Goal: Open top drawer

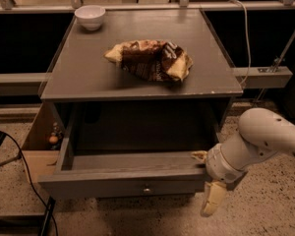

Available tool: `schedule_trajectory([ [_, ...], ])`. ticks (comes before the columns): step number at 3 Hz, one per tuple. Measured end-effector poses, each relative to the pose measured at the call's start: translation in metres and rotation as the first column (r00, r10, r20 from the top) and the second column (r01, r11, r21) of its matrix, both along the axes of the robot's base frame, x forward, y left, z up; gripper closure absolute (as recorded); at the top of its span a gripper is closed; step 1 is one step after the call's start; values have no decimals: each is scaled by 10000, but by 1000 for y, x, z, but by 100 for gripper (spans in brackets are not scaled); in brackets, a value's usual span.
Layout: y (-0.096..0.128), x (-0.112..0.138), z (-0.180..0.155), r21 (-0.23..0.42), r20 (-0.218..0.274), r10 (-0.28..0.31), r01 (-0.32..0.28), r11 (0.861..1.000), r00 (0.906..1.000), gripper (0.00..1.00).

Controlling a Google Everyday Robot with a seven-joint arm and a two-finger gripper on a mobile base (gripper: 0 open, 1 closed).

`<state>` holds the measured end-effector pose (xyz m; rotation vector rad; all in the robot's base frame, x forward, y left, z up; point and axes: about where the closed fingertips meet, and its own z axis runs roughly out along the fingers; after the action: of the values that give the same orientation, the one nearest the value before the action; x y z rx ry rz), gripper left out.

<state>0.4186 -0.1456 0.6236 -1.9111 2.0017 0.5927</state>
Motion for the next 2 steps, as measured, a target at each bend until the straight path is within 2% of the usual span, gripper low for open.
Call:
schedule_trajectory([
  [1,-6,-25,3,-287,-713,-2,-19,9996,9975,0],
  [2,-8,-36,8,-834,-1314,83,-194,9963,9913,0],
])
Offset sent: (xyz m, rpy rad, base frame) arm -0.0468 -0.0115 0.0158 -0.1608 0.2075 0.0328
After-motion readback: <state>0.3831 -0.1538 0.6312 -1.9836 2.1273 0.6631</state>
